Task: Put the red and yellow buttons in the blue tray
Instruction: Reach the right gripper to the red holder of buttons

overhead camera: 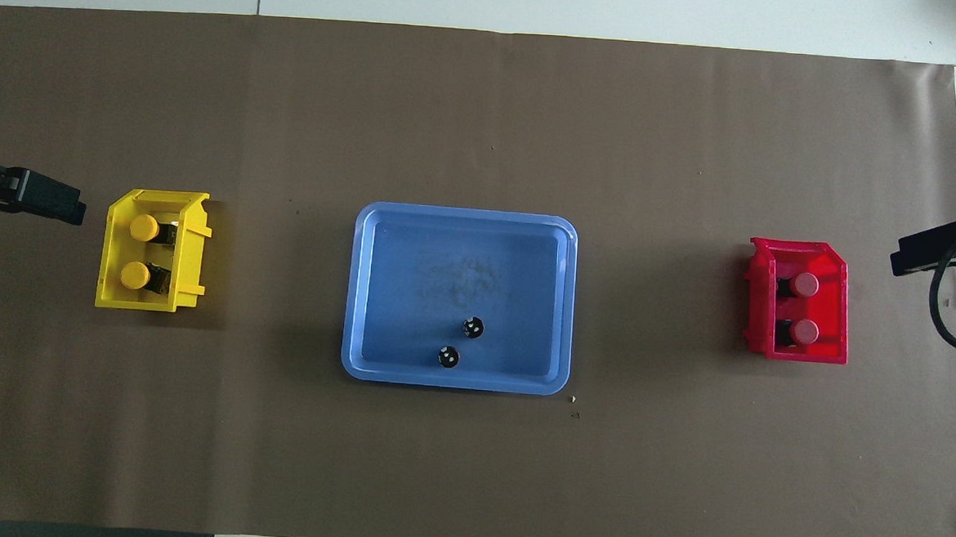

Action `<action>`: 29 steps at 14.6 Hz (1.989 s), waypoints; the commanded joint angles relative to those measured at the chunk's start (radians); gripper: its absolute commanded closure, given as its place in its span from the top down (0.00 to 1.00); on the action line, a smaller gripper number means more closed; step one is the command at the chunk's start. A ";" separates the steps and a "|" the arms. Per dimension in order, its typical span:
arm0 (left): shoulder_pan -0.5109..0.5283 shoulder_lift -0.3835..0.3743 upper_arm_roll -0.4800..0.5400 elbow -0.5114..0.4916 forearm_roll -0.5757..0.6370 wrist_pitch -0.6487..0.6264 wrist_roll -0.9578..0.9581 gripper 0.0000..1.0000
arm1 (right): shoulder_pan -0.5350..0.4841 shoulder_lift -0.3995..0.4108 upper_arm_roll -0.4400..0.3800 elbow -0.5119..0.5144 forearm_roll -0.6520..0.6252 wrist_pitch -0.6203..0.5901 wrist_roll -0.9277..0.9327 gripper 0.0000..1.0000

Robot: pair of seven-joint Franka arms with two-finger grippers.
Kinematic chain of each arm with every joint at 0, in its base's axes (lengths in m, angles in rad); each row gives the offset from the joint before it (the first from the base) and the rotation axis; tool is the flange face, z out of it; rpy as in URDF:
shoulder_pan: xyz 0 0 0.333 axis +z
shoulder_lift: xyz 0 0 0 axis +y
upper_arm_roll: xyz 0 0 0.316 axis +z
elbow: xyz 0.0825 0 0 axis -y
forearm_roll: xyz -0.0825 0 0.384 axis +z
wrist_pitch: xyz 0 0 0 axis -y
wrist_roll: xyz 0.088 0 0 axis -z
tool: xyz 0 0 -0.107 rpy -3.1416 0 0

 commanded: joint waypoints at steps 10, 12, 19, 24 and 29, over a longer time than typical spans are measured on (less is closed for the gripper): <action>0.038 -0.131 0.016 -0.316 -0.017 0.271 0.011 1.00 | -0.009 -0.019 0.006 -0.037 0.002 0.009 0.011 1.00; 0.039 -0.131 0.016 -0.316 -0.017 0.274 0.011 1.00 | -0.007 -0.019 0.008 -0.049 0.004 0.055 0.005 1.00; 0.046 -0.127 0.016 -0.331 -0.017 0.292 0.013 1.00 | -0.006 -0.093 0.009 -0.393 0.009 0.426 -0.015 0.95; 0.044 -0.125 0.014 -0.319 -0.017 0.263 0.008 1.00 | -0.058 0.001 0.008 -0.463 0.064 0.567 -0.074 0.90; 0.044 -0.124 0.014 -0.317 -0.017 0.265 0.008 1.00 | -0.065 0.027 0.008 -0.620 0.064 0.784 -0.100 0.79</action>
